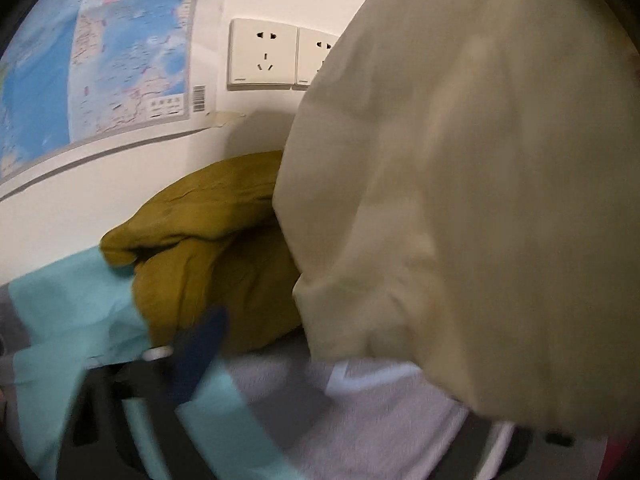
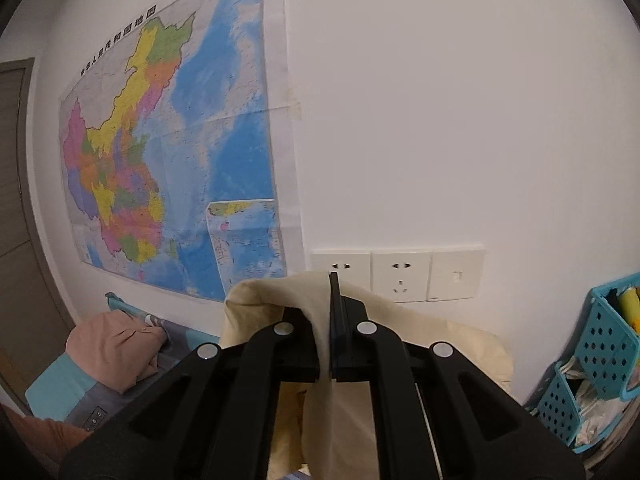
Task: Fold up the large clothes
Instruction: 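Lift the shirt with the right tool while the left tool grasps another edge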
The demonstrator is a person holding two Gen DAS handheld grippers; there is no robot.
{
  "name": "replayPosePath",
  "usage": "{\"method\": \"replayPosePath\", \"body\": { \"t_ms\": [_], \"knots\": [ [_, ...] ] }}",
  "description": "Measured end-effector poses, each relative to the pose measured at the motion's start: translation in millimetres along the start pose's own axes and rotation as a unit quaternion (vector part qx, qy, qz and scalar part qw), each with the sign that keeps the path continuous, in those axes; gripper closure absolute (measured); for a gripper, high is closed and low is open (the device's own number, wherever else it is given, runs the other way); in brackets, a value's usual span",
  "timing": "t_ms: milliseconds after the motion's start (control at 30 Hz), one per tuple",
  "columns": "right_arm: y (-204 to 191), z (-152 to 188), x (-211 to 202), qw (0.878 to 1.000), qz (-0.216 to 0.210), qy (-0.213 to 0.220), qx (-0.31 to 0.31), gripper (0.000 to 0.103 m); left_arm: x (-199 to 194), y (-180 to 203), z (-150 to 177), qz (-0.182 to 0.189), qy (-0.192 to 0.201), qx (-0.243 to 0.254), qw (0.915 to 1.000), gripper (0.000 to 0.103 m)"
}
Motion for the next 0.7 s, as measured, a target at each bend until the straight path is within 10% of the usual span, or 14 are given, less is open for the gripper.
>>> {"method": "replayPosePath", "body": {
  "t_ms": [67,367,700],
  "knots": [
    [4.1,-2.7,-11.2,1.000,0.003,0.002,0.008,0.100,14.9,-8.0,-6.1,0.003,-0.020,-0.006,0.9998,0.100],
    [-23.2,-67.9,-156.2,0.992,0.016,0.119,-0.035,0.101,-101.7,-54.8,-134.3,-0.018,0.134,0.000,0.9908,0.101],
    [-86.5,-81.3,-303.3,0.979,-0.009,0.176,-0.101,0.101,-348.9,-45.2,-206.7,-0.150,0.287,0.068,0.9435,0.100]
  ]
}}
Point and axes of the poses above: each gripper's, at about its wrist camera, not at the fingertips, and x roughly the way its jaws point, y to its right, z to its underside, the point moved 3 cm from there along x, roughly the way its jaws point, and after that the axes turned 10 degrees about x, right-handed, at the moved point
